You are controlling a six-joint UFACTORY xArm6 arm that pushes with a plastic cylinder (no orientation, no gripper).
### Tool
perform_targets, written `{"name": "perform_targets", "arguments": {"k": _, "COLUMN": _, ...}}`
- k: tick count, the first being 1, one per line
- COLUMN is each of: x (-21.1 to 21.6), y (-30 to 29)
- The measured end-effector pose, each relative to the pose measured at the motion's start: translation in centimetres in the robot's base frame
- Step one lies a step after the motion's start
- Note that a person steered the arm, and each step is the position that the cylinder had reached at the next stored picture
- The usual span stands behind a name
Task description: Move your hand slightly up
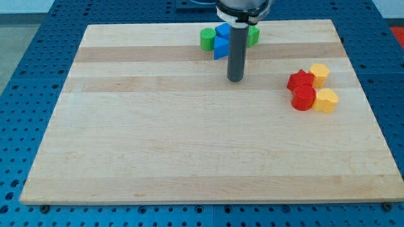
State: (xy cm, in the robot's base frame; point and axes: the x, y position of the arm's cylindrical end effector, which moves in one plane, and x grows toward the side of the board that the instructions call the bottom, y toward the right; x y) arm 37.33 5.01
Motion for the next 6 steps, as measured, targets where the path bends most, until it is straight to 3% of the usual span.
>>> {"name": "perform_targets", "arguments": {"k": 6, "x": 0.14, "y": 0.01}}
